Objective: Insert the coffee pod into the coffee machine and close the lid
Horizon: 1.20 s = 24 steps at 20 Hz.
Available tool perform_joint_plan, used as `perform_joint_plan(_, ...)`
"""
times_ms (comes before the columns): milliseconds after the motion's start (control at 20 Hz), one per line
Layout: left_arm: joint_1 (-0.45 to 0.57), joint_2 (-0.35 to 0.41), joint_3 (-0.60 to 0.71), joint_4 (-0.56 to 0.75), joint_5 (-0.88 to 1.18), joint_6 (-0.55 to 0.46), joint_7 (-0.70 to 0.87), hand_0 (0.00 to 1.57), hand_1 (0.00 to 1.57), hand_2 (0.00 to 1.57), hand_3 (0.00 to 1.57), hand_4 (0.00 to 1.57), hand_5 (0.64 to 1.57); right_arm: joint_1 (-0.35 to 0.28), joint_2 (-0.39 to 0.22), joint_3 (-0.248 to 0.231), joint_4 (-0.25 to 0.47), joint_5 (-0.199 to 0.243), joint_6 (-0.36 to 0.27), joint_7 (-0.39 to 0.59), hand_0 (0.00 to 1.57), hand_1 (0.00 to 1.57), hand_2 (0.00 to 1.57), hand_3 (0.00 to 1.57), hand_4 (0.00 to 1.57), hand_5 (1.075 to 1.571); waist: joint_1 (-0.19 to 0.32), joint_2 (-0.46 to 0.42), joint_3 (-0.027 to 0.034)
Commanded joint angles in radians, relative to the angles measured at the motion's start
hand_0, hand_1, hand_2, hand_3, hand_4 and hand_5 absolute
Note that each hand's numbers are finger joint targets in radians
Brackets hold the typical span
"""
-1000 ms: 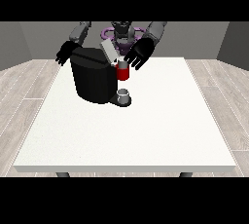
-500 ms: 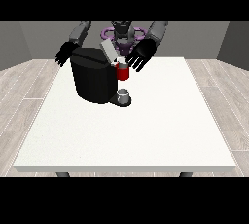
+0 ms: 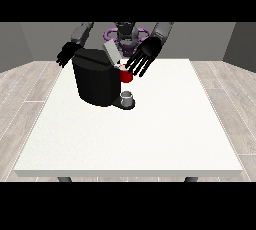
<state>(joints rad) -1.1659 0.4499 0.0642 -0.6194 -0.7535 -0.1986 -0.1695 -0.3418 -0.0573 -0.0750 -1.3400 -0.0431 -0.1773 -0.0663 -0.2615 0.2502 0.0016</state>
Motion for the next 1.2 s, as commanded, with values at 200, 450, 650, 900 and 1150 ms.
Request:
perform_joint_plan(200, 0.047, -0.077, -0.015, -0.017, -0.015, 0.004, 0.061, 0.00, 0.00, 0.00, 0.00, 0.00, 1.571, 0.069, 0.007, 0.002, 0.035, -0.007, 0.015, -0.015, 0.00, 0.00, 0.00, 0.00, 0.41, 1.571, 0.024, -0.095, -0.0013)
perform_joint_plan(450, 0.076, -0.036, 0.007, -0.025, -0.002, -0.020, 0.010, 0.00, 0.00, 0.00, 0.00, 0.00, 1.571, 0.066, -0.005, -0.016, 0.013, -0.018, -0.001, 0.034, 0.00, 0.00, 0.00, 0.00, 0.38, 1.571, 0.047, -0.122, -0.0017)
perform_joint_plan(650, 0.139, -0.099, 0.053, -0.040, 0.067, -0.023, 0.027, 0.00, 0.00, 0.00, 0.00, 0.00, 1.571, 0.158, -0.006, -0.023, 0.029, -0.036, 0.040, -0.056, 0.00, 0.00, 0.00, 0.00, 0.43, 1.571, 0.069, -0.184, -0.0015)
perform_joint_plan(900, 0.240, -0.224, 0.225, -0.038, 0.273, 0.027, -0.023, 0.00, 0.00, 0.00, 0.00, 0.25, 1.571, 0.191, 0.005, -0.028, 0.009, -0.045, 0.024, -0.016, 0.00, 0.00, 0.00, 0.00, 0.40, 1.571, 0.138, -0.290, -0.0032)
perform_joint_plan(1150, 0.380, -0.290, 0.264, -0.044, 0.370, -0.053, -0.065, 0.00, 0.00, 0.00, 0.00, 0.00, 1.571, 0.246, -0.041, -0.019, -0.005, 0.001, 0.016, 0.007, 0.00, 0.00, 0.00, 0.00, 0.36, 1.571, 0.233, -0.434, -0.0027)
